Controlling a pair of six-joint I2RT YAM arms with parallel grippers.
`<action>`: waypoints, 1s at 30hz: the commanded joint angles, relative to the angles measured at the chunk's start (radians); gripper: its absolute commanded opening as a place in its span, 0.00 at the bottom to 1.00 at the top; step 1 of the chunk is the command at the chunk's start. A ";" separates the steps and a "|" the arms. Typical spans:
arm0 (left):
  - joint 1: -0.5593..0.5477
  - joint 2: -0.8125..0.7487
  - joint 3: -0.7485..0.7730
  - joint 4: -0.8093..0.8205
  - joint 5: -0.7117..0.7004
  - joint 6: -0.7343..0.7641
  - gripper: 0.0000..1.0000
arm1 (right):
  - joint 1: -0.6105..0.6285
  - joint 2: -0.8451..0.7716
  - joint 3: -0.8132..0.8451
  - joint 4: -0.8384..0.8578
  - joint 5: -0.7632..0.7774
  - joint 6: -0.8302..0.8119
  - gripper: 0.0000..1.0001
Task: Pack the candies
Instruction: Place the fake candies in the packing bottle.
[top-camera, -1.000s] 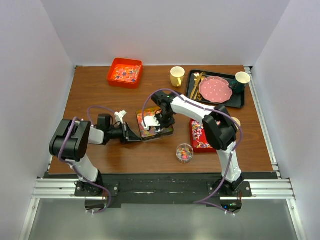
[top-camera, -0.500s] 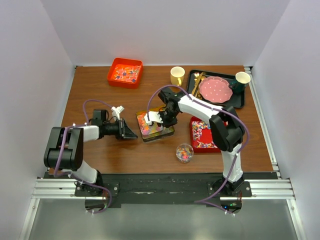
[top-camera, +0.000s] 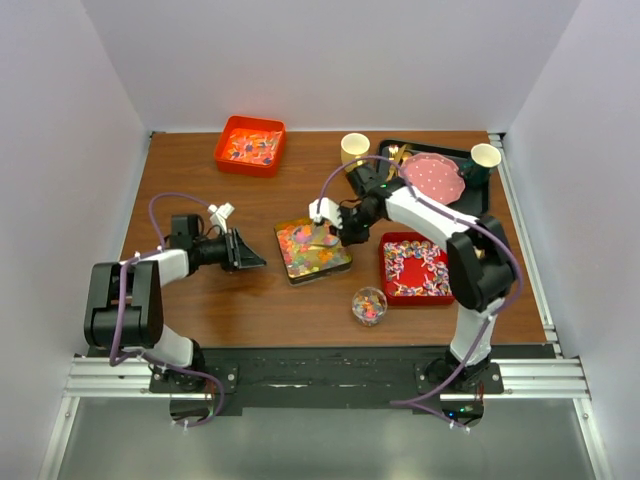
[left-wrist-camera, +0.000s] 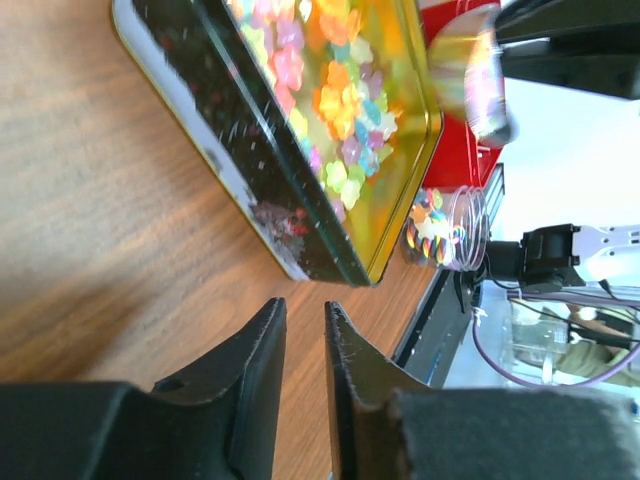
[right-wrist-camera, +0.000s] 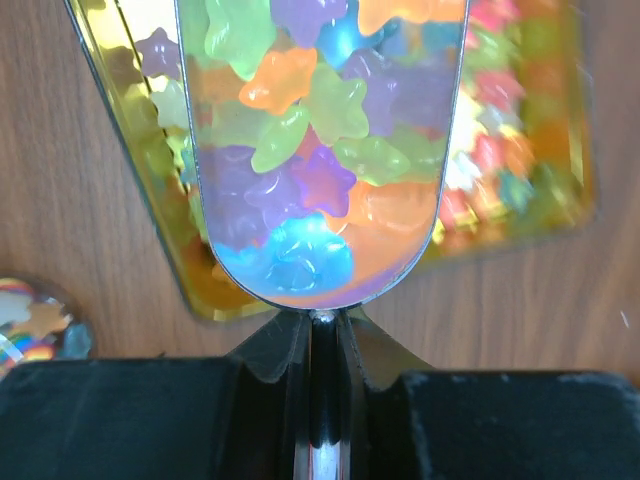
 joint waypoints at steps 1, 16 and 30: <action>0.010 -0.027 0.054 0.042 -0.009 0.028 0.30 | -0.017 -0.168 -0.027 0.065 -0.033 0.073 0.00; 0.007 0.081 0.089 0.148 -0.009 -0.025 0.34 | -0.025 -0.598 -0.302 -0.302 0.278 -0.389 0.00; -0.003 0.144 0.123 0.208 -0.001 -0.068 0.34 | -0.017 -0.687 -0.380 -0.399 0.536 -0.636 0.00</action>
